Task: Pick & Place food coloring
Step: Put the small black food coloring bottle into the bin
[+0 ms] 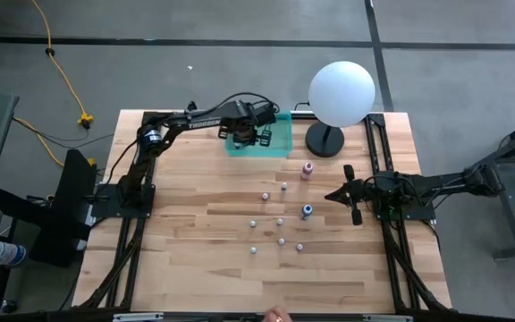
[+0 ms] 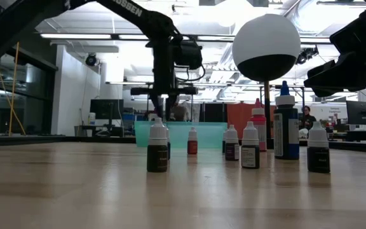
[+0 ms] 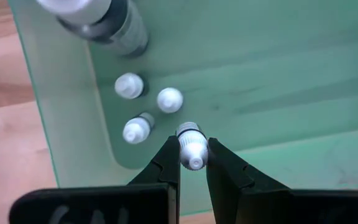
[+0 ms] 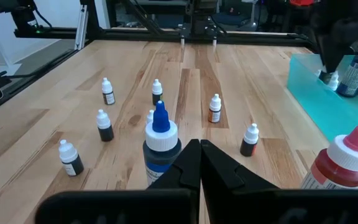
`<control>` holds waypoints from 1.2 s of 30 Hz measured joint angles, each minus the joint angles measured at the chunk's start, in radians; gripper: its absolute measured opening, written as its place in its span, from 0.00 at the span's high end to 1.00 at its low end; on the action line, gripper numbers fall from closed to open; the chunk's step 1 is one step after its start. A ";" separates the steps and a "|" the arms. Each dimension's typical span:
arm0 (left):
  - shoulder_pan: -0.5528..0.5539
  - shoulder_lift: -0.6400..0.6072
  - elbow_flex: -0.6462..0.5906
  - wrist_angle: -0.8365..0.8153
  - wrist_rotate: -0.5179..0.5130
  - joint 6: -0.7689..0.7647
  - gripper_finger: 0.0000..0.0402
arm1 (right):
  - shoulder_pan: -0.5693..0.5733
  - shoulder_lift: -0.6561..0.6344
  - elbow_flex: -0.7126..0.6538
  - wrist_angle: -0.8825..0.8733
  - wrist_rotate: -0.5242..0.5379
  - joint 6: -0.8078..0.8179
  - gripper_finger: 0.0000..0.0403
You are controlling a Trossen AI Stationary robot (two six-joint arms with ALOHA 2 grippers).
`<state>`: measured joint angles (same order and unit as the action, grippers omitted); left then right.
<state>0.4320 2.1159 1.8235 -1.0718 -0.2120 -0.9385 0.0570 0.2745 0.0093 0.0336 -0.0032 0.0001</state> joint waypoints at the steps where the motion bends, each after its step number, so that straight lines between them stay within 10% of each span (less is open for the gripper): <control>1: 0.000 0.000 -0.010 0.001 0.000 -0.001 0.91 | 0.000 0.000 0.000 0.000 0.000 0.000 1.00; 36: 0.039 0.000 -0.107 0.127 0.049 0.054 0.89 | 0.000 0.000 0.000 0.000 0.000 0.000 1.00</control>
<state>0.4713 2.1159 1.7168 -0.9447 -0.1628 -0.8841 0.0570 0.2749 0.0090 0.0337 -0.0035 -0.0002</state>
